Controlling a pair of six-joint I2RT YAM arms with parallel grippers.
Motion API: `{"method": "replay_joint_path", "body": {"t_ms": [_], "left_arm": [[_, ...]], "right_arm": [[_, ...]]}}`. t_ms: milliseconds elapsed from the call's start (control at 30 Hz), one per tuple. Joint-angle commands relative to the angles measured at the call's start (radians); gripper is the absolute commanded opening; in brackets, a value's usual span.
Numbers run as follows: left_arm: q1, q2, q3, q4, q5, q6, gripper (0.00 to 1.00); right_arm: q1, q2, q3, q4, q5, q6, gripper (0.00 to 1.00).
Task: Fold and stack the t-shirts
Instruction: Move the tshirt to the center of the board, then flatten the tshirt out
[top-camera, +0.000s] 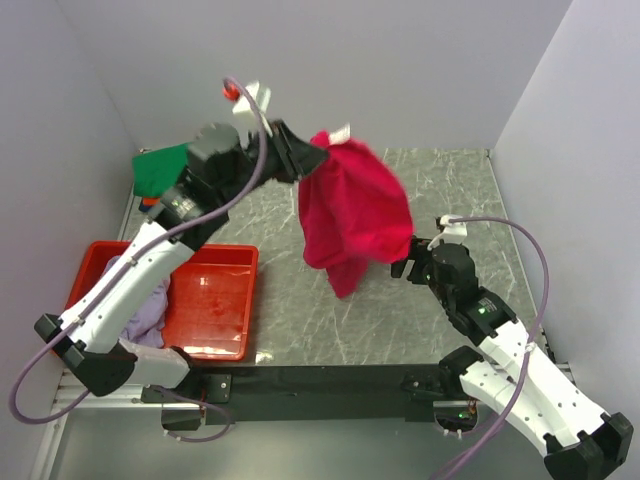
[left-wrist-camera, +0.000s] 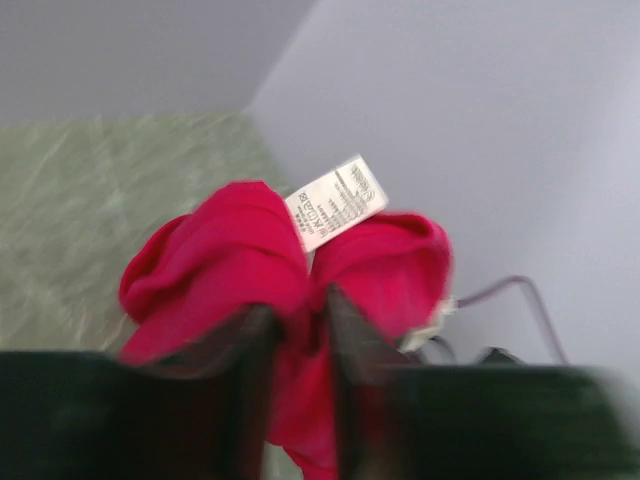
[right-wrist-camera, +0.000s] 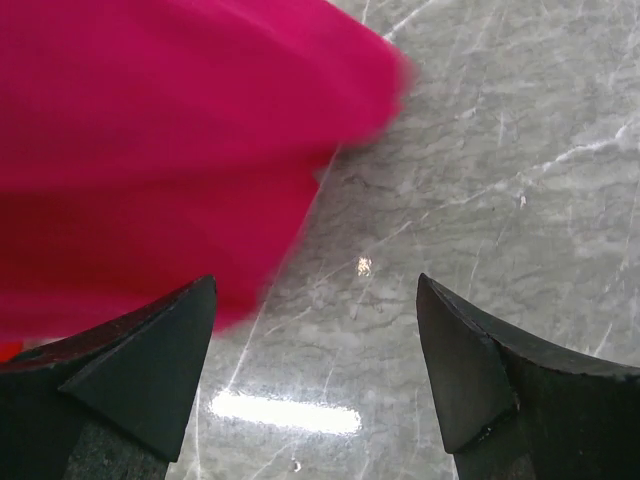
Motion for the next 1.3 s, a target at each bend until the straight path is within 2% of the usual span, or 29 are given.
{"method": "replay_joint_path", "body": {"t_ms": [0,67,133,200,233,433,600,767,1267], "left_arm": [[0.004,-0.044,-0.212,0.012,-0.242,0.005,0.37],[0.008,-0.060,-0.374,-0.009,-0.344,-0.041,0.41],[0.012,-0.086,-0.474,-0.003,-0.483,-0.075,0.55],[0.012,-0.099,-0.576,0.008,-0.540,-0.087,0.68],[0.008,-0.099,-0.593,0.006,-0.566,-0.087,0.70],[-0.119,0.028,-0.587,-0.006,-0.604,-0.051,0.73],[-0.234,0.105,-0.605,0.050,-0.512,-0.072,0.73],[-0.341,0.237,-0.597,0.054,-0.508,-0.109,0.74],[-0.349,0.384,-0.531,0.104,-0.547,-0.087,0.73]], "right_arm": [[-0.008,-0.014,0.030,-0.006,0.034,0.019,0.87],[-0.009,-0.008,0.027,-0.006,0.043,0.022,0.87],[-0.009,-0.005,0.026,-0.007,0.051,0.022,0.87],[-0.009,0.004,0.024,-0.007,0.060,0.022,0.87],[-0.008,0.007,0.024,-0.006,0.062,0.022,0.87],[-0.009,0.064,0.027,0.023,0.054,0.039,0.87],[-0.007,0.124,0.016,0.046,0.045,0.052,0.86],[-0.009,0.197,0.019,0.071,0.042,0.058,0.85],[-0.009,0.282,0.004,0.126,-0.018,0.067,0.83]]}}
